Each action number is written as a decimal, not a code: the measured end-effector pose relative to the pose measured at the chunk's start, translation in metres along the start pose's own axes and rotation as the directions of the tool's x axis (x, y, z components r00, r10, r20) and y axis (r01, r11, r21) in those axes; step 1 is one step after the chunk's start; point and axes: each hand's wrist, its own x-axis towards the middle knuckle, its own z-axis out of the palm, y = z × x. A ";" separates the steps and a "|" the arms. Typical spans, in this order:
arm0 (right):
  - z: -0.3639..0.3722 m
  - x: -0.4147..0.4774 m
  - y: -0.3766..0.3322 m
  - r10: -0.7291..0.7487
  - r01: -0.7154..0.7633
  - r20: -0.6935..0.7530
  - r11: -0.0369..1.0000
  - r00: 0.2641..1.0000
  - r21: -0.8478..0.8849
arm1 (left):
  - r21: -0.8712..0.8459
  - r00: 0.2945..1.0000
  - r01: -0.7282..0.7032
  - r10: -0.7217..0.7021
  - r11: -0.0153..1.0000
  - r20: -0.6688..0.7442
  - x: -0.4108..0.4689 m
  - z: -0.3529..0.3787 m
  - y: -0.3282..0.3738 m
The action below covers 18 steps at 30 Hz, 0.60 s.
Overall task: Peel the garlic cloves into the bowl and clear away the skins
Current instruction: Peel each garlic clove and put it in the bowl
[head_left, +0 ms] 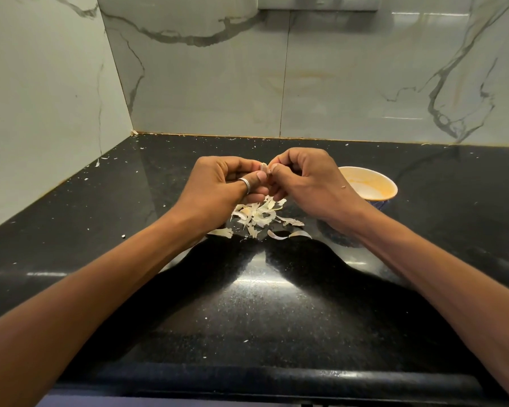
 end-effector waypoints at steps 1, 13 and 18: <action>0.000 0.000 0.000 0.000 0.000 -0.003 1.000 1.000 -0.013 | -0.015 1.000 0.006 -0.006 1.000 -0.005 0.001 0.000 0.000; -0.005 -0.005 -0.010 0.010 -0.015 -0.030 0.986 1.000 -0.168 | -0.066 0.999 0.047 -0.048 0.997 -0.017 0.005 -0.003 -0.002; -0.007 -0.006 -0.009 -0.011 0.002 -0.052 0.984 0.999 -0.178 | -0.092 0.997 0.079 -0.081 0.993 -0.019 0.004 -0.004 -0.001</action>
